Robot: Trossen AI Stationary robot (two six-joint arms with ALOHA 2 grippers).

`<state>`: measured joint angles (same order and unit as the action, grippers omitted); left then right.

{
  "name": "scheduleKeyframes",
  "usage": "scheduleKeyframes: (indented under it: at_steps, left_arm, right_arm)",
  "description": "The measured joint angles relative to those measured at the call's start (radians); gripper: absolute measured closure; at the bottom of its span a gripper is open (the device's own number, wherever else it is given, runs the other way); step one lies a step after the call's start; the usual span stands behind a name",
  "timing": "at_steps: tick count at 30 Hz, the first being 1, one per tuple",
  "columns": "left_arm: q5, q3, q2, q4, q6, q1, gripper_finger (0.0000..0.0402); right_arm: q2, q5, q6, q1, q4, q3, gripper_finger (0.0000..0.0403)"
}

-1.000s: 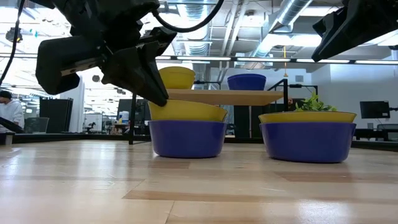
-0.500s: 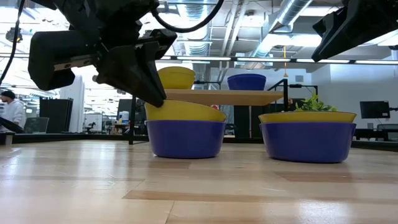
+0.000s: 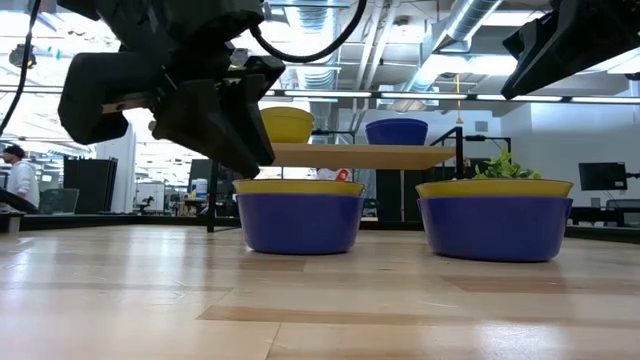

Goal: Pick & Place Mini bowls
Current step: Stack the white patterned bowl on top of the white patterned bowl on the shelf

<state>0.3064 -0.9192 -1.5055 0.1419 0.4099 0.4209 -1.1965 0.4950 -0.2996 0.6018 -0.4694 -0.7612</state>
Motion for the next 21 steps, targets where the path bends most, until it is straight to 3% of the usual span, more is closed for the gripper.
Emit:
scheduleKeyframes:
  at_steps: [21]
  left_arm:
    - [-0.089,0.0,0.0,0.024,-0.02,-0.03,0.0309]
  right_arm:
    - [0.0,0.0,-0.001,0.0,0.0,0.0,0.0324]
